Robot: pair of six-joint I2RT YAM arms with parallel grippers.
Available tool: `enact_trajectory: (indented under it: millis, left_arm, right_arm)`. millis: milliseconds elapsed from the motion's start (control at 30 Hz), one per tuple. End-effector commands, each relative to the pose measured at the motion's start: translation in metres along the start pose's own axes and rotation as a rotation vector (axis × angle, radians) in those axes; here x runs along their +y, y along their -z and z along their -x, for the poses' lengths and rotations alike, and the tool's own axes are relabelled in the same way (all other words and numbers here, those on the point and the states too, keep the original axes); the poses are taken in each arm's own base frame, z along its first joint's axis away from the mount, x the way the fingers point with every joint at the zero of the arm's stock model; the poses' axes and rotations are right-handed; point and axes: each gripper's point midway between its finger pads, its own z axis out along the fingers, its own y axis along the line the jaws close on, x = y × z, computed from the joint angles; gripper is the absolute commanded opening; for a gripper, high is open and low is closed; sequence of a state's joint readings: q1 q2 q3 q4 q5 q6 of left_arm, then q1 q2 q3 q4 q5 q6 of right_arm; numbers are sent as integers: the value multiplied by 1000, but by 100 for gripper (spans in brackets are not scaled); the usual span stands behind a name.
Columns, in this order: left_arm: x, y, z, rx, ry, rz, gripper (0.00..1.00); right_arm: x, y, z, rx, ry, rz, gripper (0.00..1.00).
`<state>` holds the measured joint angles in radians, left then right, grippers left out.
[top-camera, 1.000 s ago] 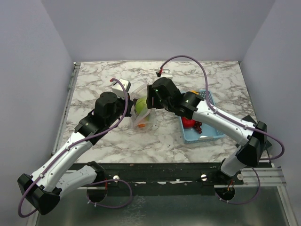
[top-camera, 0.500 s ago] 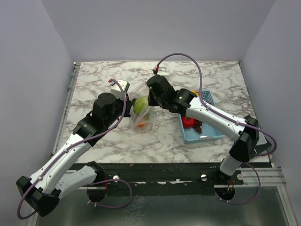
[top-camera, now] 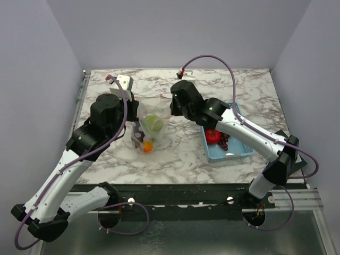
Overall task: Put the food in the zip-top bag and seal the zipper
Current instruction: Adjust the zipper food storage bag at the center of the board, then pick up the fake vegetable from the bin.
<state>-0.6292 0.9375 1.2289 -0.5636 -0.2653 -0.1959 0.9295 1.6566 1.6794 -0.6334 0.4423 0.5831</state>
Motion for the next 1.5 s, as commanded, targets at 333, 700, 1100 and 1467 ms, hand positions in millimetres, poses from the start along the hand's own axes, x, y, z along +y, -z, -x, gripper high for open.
enact_trajectory:
  millis: [333, 700, 1100, 1467]
  left_arm:
    - [4, -29, -44, 115, -24, 43, 0]
    - [-10, -23, -31, 54, -13, -48, 0]
    - [-23, -29, -24, 70, -15, -100, 0]
    - [-27, -35, -29, 111, -32, -110, 0]
  right_arm:
    - [-41, -11, -40, 64, -34, -71, 1]
    - [-39, 8, -26, 24, -51, -24, 21]
    - [-68, 55, 4, -72, -71, -91, 60]
    - [-122, 71, -27, -39, -47, -285, 65]
